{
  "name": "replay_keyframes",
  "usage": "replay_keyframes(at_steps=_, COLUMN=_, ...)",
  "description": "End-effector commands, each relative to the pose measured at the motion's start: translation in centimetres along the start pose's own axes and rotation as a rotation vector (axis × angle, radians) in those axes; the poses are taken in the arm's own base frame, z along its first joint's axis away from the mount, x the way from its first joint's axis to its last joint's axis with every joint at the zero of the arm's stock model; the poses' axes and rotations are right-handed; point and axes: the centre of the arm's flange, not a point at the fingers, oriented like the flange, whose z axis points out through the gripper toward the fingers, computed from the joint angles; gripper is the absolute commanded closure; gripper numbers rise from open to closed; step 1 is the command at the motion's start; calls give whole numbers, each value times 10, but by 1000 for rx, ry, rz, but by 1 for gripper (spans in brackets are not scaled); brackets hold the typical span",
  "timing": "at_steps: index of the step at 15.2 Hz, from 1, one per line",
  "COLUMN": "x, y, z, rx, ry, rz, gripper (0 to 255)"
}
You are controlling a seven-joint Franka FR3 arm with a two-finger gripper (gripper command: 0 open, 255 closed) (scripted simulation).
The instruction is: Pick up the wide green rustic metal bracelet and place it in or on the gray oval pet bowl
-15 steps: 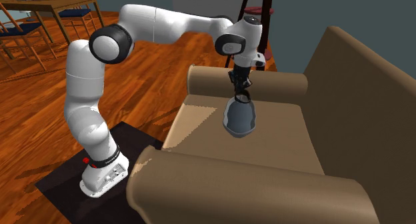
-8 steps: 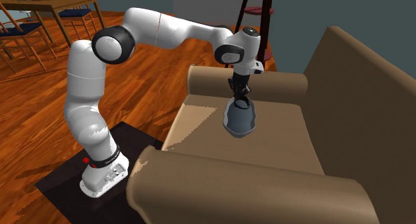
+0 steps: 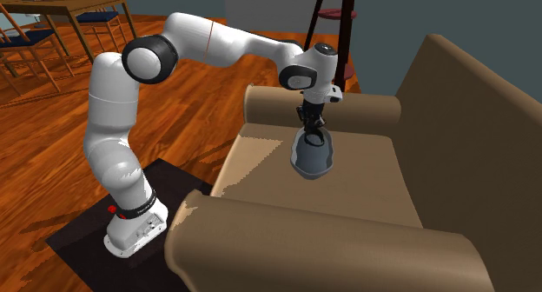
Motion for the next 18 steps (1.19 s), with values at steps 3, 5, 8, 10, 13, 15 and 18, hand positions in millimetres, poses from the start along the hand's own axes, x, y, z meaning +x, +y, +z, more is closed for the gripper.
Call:
replay_keyframes(at_steps=3, x=0, y=0, z=0, rx=0, ry=0, rz=0, gripper=0)
replay_keyframes(at_steps=5, x=0, y=0, z=0, rx=0, ry=0, rz=0, gripper=0)
replay_keyframes(at_steps=8, x=0, y=0, z=0, rx=0, ry=0, rz=0, gripper=0)
replay_keyframes(at_steps=10, x=0, y=0, z=-26, rx=0, ry=0, rz=0, gripper=0)
replay_keyframes(at_steps=13, x=0, y=0, z=-50, rx=0, ry=0, rz=0, gripper=0)
replay_keyframes(at_steps=15, x=0, y=0, z=-50, rx=0, ry=0, rz=0, gripper=0)
replay_keyframes(at_steps=18, x=0, y=0, z=-50, rx=0, ry=0, rz=0, gripper=0)
